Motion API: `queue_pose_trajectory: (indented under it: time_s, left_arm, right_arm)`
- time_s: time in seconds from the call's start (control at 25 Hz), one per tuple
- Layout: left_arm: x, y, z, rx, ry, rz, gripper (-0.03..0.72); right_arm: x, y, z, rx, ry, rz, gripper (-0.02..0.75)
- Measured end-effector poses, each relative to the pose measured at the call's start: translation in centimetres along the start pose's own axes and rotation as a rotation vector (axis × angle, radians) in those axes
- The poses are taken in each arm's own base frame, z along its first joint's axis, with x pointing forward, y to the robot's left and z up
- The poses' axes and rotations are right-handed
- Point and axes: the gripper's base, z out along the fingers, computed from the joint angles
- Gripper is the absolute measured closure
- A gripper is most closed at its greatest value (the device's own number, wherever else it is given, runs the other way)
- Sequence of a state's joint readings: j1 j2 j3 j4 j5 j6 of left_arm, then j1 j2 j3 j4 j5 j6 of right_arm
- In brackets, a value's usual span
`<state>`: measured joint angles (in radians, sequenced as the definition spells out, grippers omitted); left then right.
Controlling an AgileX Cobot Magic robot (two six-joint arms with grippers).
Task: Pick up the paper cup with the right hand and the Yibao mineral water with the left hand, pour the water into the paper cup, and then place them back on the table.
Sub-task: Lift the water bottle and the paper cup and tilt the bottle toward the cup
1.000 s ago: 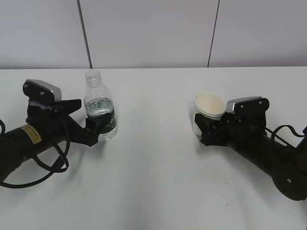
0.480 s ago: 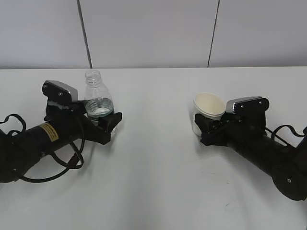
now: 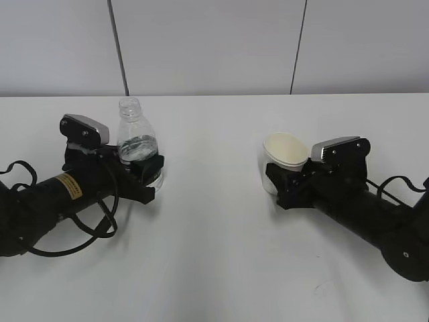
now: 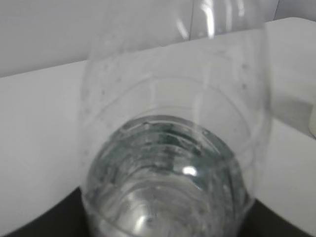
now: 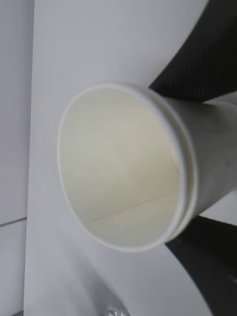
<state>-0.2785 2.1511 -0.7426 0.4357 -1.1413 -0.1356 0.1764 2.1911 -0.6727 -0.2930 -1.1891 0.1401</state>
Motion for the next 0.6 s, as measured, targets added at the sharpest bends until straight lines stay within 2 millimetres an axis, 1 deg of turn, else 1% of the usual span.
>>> queue_pose_trajectory:
  time_s: [0.16, 0.24, 0.48, 0.6]
  left_arm:
    - [0.0, -0.1, 0.0, 0.01, 0.001, 0.006, 0.329]
    - [-0.4, -0.2, -0.1, 0.025, 0.01, 0.021, 0.33]
    - [-2.7, -0.7, -0.5, 0.072, -0.007, 0.086, 0.332]
    - [-3.1, -0.9, -0.7, 0.093, 0.034, 0.125, 0.332]
  right_arm:
    - [0.0, 0.5, 0.2, -0.065, 0.003, -0.029, 0.218]
    - [-0.1, 0.8, 0.4, -0.106, 0.004, -0.049, 0.218]
    - [-0.3, 1.7, 0.9, -0.216, 0.017, -0.079, 0.219]
    - [-0.4, 2.0, 1.0, -0.262, 0.027, -0.073, 0.22]
